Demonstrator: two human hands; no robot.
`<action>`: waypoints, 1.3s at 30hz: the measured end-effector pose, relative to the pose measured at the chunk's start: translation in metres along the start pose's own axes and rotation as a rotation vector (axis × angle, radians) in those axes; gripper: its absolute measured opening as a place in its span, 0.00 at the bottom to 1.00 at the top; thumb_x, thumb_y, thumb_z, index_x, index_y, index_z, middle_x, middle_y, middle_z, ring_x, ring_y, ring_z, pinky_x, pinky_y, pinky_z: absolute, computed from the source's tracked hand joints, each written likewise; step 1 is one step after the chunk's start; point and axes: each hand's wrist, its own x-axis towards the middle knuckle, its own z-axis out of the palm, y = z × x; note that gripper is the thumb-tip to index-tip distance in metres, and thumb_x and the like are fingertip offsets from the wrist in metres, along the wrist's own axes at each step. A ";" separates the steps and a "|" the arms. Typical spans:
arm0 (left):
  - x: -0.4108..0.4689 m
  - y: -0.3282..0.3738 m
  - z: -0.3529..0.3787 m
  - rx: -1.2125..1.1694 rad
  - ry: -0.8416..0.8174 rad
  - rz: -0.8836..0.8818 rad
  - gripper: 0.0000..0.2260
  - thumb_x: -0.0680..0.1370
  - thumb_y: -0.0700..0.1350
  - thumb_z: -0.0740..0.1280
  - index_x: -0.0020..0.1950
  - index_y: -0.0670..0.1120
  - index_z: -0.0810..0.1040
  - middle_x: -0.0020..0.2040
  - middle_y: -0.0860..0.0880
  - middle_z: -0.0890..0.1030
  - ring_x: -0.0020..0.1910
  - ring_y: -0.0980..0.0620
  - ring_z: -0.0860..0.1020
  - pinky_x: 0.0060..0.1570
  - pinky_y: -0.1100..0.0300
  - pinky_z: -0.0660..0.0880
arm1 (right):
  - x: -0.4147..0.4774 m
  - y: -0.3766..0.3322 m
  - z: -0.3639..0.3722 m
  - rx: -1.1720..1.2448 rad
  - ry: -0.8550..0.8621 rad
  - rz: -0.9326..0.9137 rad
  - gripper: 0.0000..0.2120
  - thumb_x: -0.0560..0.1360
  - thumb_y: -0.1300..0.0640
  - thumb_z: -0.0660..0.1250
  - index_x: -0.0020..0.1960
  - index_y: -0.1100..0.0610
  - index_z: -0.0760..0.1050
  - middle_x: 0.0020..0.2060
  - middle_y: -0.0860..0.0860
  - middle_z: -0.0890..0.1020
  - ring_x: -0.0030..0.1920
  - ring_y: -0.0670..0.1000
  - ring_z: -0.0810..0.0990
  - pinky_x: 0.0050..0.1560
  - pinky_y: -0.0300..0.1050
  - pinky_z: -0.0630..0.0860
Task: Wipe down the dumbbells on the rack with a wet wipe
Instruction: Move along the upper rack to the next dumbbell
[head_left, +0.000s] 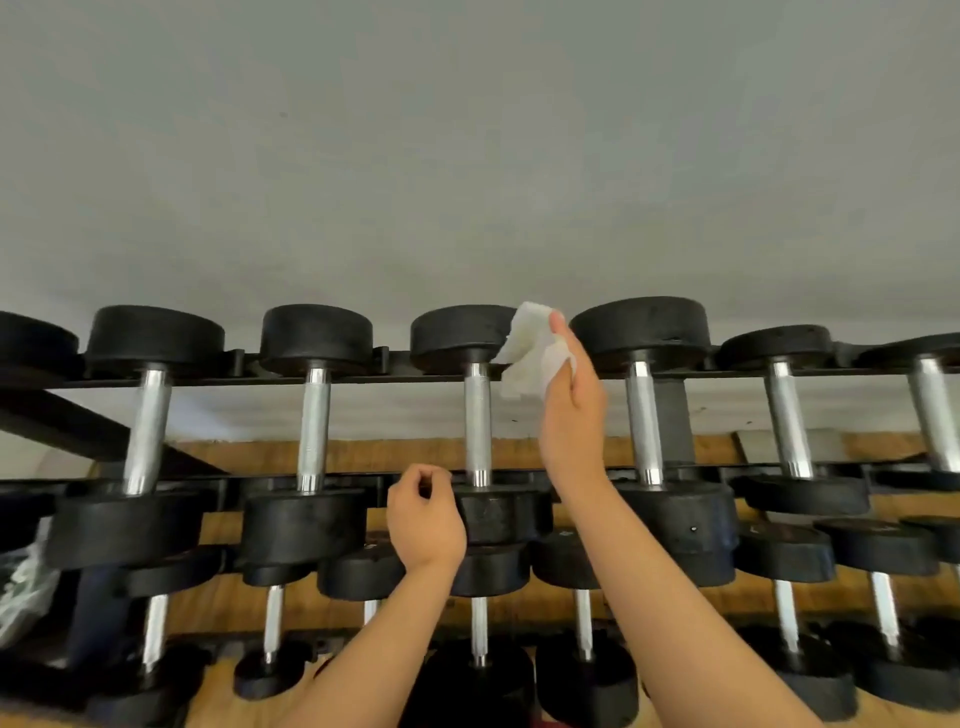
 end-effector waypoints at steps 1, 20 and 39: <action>0.000 0.000 0.000 -0.006 -0.003 -0.001 0.09 0.79 0.44 0.62 0.40 0.48 0.77 0.44 0.47 0.79 0.44 0.50 0.77 0.41 0.57 0.71 | 0.010 -0.002 0.000 -0.049 -0.016 -0.051 0.20 0.84 0.62 0.53 0.68 0.40 0.67 0.69 0.39 0.69 0.72 0.41 0.66 0.74 0.47 0.63; 0.004 -0.002 0.001 0.001 0.023 0.008 0.09 0.78 0.41 0.62 0.38 0.45 0.76 0.39 0.48 0.79 0.43 0.50 0.76 0.43 0.55 0.73 | 0.065 0.020 0.110 -1.747 -0.613 -0.795 0.26 0.82 0.52 0.54 0.77 0.59 0.56 0.74 0.56 0.64 0.75 0.59 0.58 0.76 0.56 0.45; 0.002 -0.003 -0.001 -0.044 0.007 0.002 0.08 0.77 0.43 0.63 0.38 0.46 0.75 0.41 0.46 0.79 0.45 0.47 0.77 0.48 0.49 0.75 | 0.034 0.059 0.032 -0.452 -0.137 -0.273 0.32 0.79 0.72 0.51 0.79 0.53 0.53 0.78 0.45 0.53 0.78 0.43 0.47 0.78 0.48 0.44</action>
